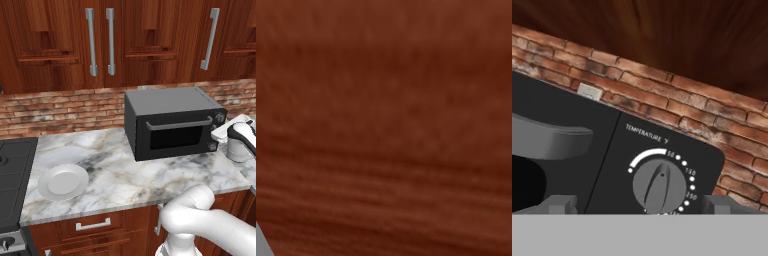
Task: Pull the toaster oven rack outwards. Pick up the baguette from the plate and place it on the toaster oven rack. Close the toaster oven door fully and set the temperature to the lowest setting.
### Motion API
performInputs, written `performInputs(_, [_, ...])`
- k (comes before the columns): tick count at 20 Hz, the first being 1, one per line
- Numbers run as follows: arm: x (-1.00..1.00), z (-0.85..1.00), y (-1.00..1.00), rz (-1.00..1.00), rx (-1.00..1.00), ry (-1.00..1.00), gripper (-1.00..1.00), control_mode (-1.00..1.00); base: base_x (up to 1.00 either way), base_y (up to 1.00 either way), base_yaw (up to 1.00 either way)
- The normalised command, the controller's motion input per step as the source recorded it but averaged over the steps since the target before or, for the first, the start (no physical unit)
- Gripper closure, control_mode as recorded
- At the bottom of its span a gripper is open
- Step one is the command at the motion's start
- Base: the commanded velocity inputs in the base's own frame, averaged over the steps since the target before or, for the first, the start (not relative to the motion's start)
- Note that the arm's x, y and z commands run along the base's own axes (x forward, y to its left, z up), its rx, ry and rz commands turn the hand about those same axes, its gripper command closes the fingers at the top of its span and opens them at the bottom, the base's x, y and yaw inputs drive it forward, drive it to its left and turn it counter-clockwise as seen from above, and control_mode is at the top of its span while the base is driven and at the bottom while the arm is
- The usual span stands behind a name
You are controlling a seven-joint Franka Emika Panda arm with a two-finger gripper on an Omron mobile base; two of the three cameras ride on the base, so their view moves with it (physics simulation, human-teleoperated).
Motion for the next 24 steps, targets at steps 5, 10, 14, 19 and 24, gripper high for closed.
performInputs(5, [0.03,0.04,0.0,-0.02,0.0,0.0,-1.0,-1.0,0.0,0.0,0.0])
performInputs(10, [0.02,0.13,-0.01,-0.03,0.0,0.0,-1.0,-1.0,0.0,0.0,0.0])
performInputs(14, [0.01,0.07,-0.02,-0.04,0.0,0.0,-1.0,-1.0,0.0,0.0,0.0])
performInputs(19, [0.05,0.0,-0.04,-0.03,0.0,0.0,-1.0,-1.0,0.0,0.0,0.0])
performInputs(24, [0.1,0.0,-0.01,-0.01,0.0,0.0,-1.0,-1.0,0.0,0.0,0.0])
